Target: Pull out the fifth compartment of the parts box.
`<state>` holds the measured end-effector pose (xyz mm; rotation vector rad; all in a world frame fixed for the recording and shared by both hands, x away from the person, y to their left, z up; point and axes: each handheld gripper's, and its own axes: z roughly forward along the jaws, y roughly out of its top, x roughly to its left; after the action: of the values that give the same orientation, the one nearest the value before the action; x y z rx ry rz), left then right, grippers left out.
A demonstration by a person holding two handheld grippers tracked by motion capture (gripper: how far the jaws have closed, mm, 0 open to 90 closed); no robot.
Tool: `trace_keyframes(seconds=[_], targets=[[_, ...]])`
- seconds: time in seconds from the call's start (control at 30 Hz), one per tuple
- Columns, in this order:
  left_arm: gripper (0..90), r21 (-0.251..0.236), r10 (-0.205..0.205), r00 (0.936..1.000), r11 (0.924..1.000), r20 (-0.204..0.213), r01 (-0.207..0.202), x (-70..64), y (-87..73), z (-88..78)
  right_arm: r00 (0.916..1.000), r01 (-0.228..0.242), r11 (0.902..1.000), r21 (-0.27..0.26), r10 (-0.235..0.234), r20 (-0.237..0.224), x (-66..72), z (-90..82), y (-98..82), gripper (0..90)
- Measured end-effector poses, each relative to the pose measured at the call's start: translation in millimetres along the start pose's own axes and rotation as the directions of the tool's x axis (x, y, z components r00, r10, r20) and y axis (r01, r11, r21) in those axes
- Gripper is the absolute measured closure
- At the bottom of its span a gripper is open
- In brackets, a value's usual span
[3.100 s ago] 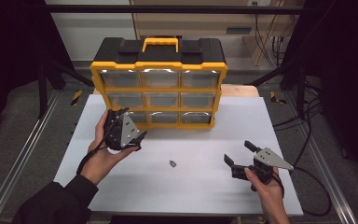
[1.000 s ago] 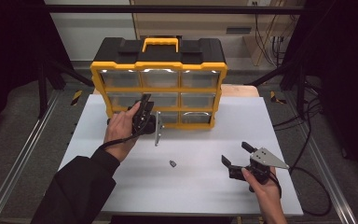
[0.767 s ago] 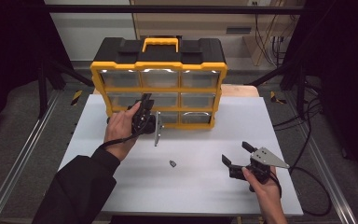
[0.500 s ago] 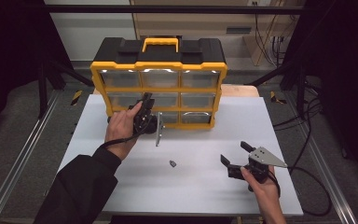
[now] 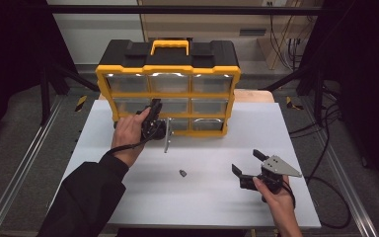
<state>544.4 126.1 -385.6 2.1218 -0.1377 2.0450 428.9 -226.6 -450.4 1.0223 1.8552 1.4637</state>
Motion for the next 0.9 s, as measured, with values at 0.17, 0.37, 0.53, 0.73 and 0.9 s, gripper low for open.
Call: trace_keyframes(seconds=[0.17, 0.37, 0.53, 0.73, 0.9], targets=[[72.5, 0.0, 0.021, 0.9995, 0.9998, -0.022, -0.021, -2.4, 1.7, 1.5, 0.9999, -0.012, 0.9999, -0.004, 0.012, -0.006, -0.1, 0.4, -0.1, 6.3], [74.5, 0.014, 0.027, 0.9986, 0.9996, -0.046, -0.027, -4.5, 3.9, 3.6, 0.9998, -0.011, 0.9999, -0.002, 0.011, -0.017, 2.9, 1.2, 0.6, 6.3], [76.8, 0.02, 0.029, 0.9976, 0.9994, -0.063, -0.027, -5.9, 4.8, 4.2, 0.9999, -0.013, 0.9999, 0.001, 0.013, -0.01, 1.4, 0.9, 0.1, 6.3], [77.8, 0.039, 0.05, 0.9955, 0.9982, -0.081, -0.047, -8.1, 6.7, 4.5, 0.9999, -0.011, 0.9999, 0.003, 0.011, -0.012, 2.0, 1.2, 0.0, 6.3], [77.9, 0.027, 0.022, 0.996, 0.9994, -0.086, -0.02, -6.9, 7.3, 2.5, 0.9999, -0.014, 0.9999, 0.002, 0.014, -0.009, 1.2, 0.8, -0.1, 6.3]])
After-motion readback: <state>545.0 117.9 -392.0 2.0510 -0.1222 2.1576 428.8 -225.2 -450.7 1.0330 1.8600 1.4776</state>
